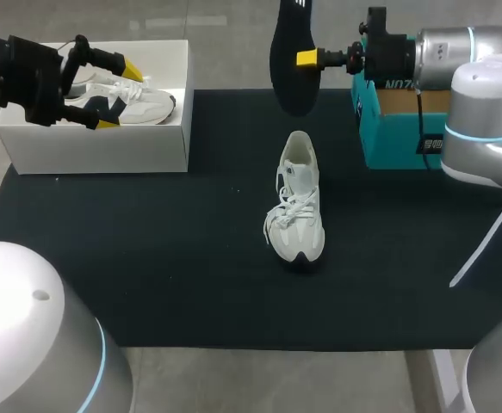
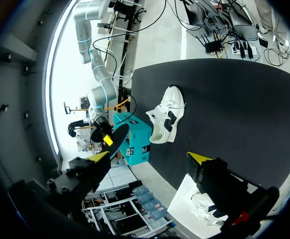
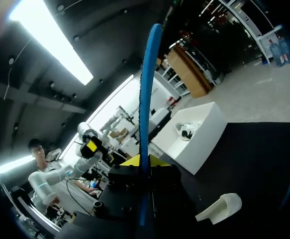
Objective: Take the shoe out of the shoebox, open the shoe tongue, remove and reinsert the insole, then place the shoe into the shoebox
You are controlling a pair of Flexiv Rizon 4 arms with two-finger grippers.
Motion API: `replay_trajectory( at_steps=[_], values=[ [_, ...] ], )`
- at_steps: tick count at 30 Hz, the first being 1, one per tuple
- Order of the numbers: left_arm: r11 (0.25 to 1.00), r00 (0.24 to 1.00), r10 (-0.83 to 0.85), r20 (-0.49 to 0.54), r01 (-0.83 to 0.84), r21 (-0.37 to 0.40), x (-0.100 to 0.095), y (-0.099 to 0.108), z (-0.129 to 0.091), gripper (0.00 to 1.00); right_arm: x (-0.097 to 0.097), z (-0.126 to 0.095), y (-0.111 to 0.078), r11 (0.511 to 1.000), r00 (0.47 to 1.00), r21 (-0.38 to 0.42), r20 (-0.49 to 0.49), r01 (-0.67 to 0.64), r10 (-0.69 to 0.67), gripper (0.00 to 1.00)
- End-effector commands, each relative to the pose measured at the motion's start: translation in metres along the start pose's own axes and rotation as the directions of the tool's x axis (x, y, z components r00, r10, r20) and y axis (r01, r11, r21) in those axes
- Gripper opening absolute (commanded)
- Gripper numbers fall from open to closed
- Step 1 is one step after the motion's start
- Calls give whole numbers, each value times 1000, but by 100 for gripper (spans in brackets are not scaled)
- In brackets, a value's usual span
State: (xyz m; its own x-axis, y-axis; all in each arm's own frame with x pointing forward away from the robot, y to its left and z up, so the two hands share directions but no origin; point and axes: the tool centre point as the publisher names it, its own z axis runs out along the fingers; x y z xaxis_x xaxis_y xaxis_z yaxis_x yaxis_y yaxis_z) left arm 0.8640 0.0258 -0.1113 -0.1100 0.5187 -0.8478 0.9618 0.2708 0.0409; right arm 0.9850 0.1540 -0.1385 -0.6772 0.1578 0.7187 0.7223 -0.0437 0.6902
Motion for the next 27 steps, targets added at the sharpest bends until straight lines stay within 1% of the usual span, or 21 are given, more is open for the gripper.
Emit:
replay_trajectory(
  at_steps=[1,9,12,14,17,19,24,27],
  values=[
    [1000,1000,0,-5,0,1,-1,1,0,100,2,0,-2,1000,1000,-3,4,1,0,0],
    [1000,1000,0,-5,0,1,-1,1,0,100,2,0,-2,1000,1000,-3,4,1,0,0],
    [1000,1000,0,-5,0,1,-1,1,0,100,-5,0,-4,1000,999,1,31,17,-17,0],
    [1000,1000,0,-5,0,1,-1,1,0,100,-7,0,-7,1000,999,-3,31,31,-31,0],
    [1000,1000,0,-5,0,1,-1,1,0,100,-15,0,-15,999,996,33,75,37,-39,0],
    [1000,1000,0,-5,0,1,-1,1,0,100,-22,0,-22,999,997,11,66,32,-33,0],
    [1000,1000,0,-5,0,1,-1,1,0,100,-36,-2,-34,999,997,1,71,36,-36,0],
    [1000,1000,0,-5,0,1,-1,1,0,100,-44,-1,-39,998,996,13,75,56,-56,0]
  ],
)
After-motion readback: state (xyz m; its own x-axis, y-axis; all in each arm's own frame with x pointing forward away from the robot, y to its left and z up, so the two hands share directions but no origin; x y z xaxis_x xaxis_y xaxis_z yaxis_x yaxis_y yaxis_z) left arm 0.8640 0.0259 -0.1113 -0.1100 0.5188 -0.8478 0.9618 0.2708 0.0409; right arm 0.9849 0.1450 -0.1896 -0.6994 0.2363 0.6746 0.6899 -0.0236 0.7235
